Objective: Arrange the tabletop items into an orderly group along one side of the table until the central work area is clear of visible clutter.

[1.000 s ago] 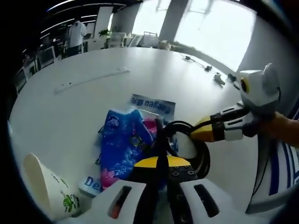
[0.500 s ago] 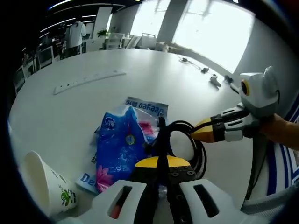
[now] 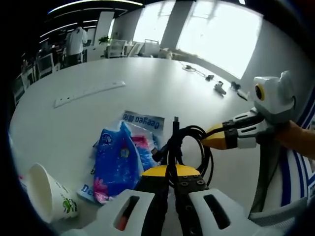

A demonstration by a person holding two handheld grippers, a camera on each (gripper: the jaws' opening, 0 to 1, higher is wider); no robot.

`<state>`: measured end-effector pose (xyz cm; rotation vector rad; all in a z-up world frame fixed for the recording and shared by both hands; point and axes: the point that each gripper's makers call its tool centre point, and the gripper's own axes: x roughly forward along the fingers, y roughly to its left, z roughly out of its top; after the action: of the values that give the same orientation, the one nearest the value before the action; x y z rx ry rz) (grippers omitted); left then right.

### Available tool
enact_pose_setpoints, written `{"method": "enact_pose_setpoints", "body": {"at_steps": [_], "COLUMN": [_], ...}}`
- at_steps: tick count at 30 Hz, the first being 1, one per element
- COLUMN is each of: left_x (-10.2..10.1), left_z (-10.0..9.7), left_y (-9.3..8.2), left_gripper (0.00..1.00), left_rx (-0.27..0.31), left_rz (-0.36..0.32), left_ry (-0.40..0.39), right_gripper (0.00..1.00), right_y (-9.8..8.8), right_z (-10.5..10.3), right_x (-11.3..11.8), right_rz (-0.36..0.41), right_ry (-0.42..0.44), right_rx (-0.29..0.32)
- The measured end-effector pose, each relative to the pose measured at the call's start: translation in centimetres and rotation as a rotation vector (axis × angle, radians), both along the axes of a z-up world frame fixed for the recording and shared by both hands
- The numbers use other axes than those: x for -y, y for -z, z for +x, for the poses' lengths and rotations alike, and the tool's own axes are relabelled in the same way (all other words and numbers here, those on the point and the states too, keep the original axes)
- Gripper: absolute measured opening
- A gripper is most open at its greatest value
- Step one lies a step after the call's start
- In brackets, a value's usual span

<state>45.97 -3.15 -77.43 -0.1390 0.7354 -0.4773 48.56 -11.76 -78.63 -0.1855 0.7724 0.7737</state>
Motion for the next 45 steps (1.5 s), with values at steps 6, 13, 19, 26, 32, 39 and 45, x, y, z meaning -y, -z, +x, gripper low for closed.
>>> {"method": "enact_pose_setpoints", "body": {"at_steps": [6, 13, 19, 26, 32, 39, 45], "left_x": [1.1, 2.7, 3.9, 5.4, 6.6, 8.6, 10.2], "left_z": [-0.5, -1.3, -1.6, -2.2, -2.4, -2.4, -2.2], "left_y": [-0.6, -1.0, -1.3, -1.4, -1.5, -1.3, -1.0], "left_gripper": [0.00, 0.00, 0.00, 0.00, 0.00, 0.00, 0.00], "left_rx": [0.006, 0.011, 0.011, 0.012, 0.011, 0.009, 0.000], "left_rz": [-0.002, -0.003, -0.010, -0.009, -0.012, -0.018, -0.028], "left_ry": [0.020, 0.055, 0.075, 0.108, 0.135, 0.178, 0.206], "right_gripper": [0.03, 0.03, 0.03, 0.02, 0.02, 0.02, 0.02], "right_y": [-0.7, -1.0, -1.1, -1.5, -1.6, -1.5, -1.2], "right_z": [-0.6, -1.3, -2.0, -2.7, -3.2, -3.2, -3.2], "right_x": [1.2, 2.8, 4.1, 5.6, 6.8, 9.0, 10.7], "right_rz": [-0.006, -0.013, -0.013, -0.023, -0.027, -0.045, -0.063], "right_ry": [0.014, 0.044, 0.068, 0.092, 0.114, 0.141, 0.158], "right_rx": [0.013, 0.013, 0.010, 0.017, 0.018, 0.015, 0.011]}}
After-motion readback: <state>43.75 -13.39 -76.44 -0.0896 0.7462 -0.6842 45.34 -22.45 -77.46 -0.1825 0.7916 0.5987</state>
